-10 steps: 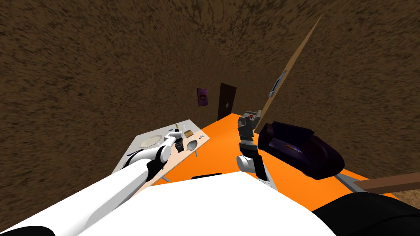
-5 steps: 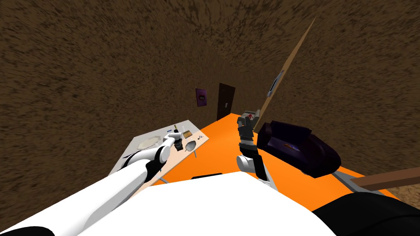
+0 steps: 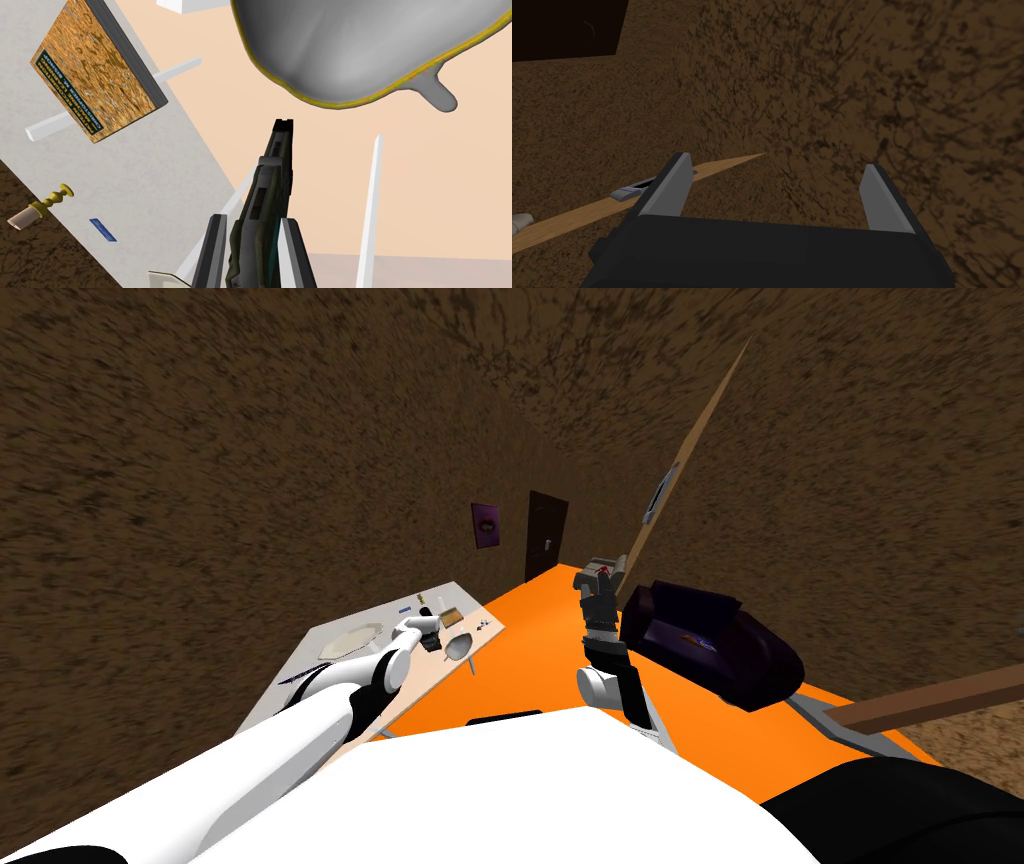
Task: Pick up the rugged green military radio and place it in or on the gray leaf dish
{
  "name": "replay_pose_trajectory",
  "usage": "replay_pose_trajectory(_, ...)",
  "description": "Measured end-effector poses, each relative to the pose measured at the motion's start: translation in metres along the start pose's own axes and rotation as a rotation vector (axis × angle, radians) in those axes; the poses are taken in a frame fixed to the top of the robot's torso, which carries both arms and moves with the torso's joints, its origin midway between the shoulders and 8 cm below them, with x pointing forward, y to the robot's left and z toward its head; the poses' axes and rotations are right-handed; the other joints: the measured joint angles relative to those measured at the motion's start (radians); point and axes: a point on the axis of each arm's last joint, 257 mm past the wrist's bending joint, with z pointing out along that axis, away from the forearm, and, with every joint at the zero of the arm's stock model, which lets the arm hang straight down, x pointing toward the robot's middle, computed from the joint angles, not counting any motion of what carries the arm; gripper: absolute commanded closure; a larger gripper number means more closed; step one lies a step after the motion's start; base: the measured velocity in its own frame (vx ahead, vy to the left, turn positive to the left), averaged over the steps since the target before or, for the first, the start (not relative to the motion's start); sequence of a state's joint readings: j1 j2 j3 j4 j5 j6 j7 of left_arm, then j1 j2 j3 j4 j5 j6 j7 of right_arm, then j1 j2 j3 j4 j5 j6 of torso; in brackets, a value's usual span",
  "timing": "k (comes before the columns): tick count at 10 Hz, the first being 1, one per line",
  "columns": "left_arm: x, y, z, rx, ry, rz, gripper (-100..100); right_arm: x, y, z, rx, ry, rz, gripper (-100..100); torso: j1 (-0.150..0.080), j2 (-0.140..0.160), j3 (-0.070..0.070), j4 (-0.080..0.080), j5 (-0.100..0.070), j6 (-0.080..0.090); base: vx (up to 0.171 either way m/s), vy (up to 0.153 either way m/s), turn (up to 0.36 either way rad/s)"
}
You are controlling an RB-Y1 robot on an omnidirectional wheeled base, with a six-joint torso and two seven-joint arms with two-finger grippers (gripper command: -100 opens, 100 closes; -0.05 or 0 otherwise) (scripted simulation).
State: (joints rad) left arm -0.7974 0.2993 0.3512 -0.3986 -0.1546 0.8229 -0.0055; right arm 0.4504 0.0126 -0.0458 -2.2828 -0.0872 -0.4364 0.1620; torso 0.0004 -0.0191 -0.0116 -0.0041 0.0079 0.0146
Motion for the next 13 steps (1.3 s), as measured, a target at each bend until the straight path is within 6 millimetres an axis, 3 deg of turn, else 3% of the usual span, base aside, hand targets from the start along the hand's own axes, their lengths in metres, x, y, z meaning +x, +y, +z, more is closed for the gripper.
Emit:
replay_pose_trajectory(2, -0.017, -0.007, 0.000, 0.044, -0.032, 0.030, 100, 0.000, 0.000, 0.000, 0.000, 0.000, 0.000, 0, -0.001, 0.001, 0.001, 0.001, -0.001, 0.000, 0.011, -0.019, -0.023)
replay_pose_trajectory(8, -0.035, -0.013, 0.008, 0.118, -0.069, 0.080, 100, 0.000, 0.000, 0.000, 0.000, 0.000, 0.000, 0, 0.000, 0.002, 0.002, 0.001, 0.000, 0.000, 0.008, -0.013, -0.050)
replay_pose_trajectory(13, -0.066, -0.020, 0.013, 0.207, -0.136, 0.172, 100, 0.000, 0.000, 0.000, 0.000, 0.000, 0.000, 0, -0.001, 0.002, 0.002, 0.002, -0.001, 0.000, 0.012, -0.019, -0.047)
